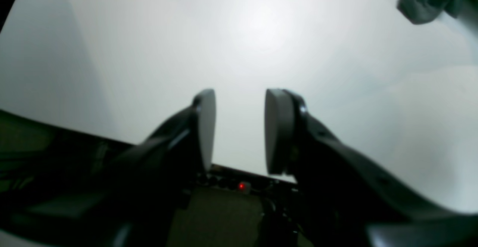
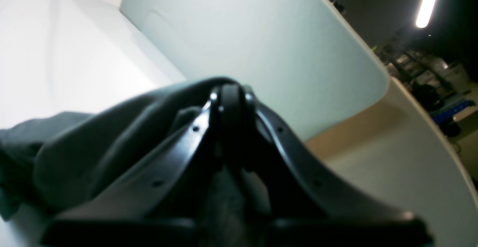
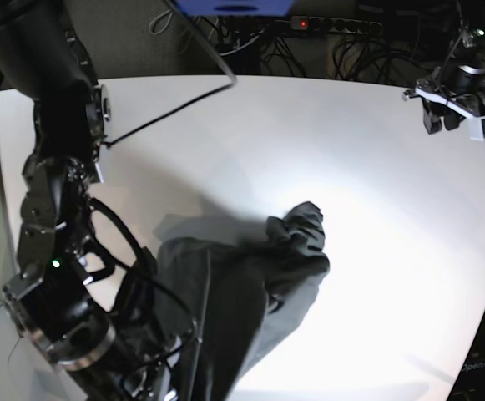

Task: Layout the t-shirt on the table in an organized manner, then fold the t-shirt properly
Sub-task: 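Lift the t-shirt with the right gripper and pull it outward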

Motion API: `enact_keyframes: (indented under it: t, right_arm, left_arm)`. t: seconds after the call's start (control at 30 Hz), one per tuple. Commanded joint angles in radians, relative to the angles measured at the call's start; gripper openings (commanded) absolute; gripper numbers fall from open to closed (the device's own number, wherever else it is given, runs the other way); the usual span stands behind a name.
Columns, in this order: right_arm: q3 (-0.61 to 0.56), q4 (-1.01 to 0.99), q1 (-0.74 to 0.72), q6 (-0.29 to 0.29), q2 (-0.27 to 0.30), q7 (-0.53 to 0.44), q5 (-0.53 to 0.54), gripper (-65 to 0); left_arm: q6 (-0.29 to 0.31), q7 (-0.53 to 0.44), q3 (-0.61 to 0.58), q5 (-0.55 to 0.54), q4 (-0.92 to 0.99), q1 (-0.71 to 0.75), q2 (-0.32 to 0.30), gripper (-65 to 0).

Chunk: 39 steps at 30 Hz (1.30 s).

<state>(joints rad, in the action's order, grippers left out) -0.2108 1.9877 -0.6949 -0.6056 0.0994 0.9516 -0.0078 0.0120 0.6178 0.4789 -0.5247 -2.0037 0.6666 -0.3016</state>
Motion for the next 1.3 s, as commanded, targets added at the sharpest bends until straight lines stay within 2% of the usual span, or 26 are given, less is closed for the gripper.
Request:
enact_keyframes:
  t: [0.0,0.3,0.4,0.67,0.9,1.07,1.13,1.27]
  right_arm:
    - [0.003,0.015,-0.061,0.008,-0.005,-0.035,0.001,-65.0]
    - [0.003,-0.005,-0.283,0.009,0.001,-0.033,0.001,-65.0]
    - [0.003,-0.006,-0.345,0.009,0.007,0.023,0.001,-65.0]
    - [-0.082,-0.006,-0.424,0.009,0.009,0.048,0.001,-65.0]
    - [-0.085,-0.006,-0.490,0.009,0.006,0.051,0.001,-65.0]
    - [-0.128,-0.003,-0.515,0.011,-0.025,0.070,0.001,-65.0]
    - [-0.138,-0.003,-0.521,0.011,-0.065,0.080,0.001,-65.0]
    - [-0.140,-0.003,-0.523,0.011,-0.105,0.080,0.001,-65.0]
  left_arm:
    - [0.003,-0.022,0.007,-0.002,-0.016,0.000,-0.011,-43.3]
    - [0.003,-0.025,0.004,-0.002,-0.016,-0.003,-0.011,-43.3]
    - [0.003,-0.028,0.004,-0.002,-0.016,-0.003,-0.011,-43.3]
    - [0.003,-0.026,0.004,-0.002,-0.016,-0.015,-0.011,-43.3]
    - [0.003,-0.028,0.004,-0.002,-0.016,-0.017,-0.011,-43.3]
    - [0.003,-0.029,0.004,-0.004,-0.016,-0.018,-0.011,-43.3]
    - [0.003,-0.029,0.004,-0.004,-0.016,-0.023,-0.011,-43.3]
    - [0.003,-0.029,0.007,-0.004,-0.016,-0.029,-0.011,-43.3]
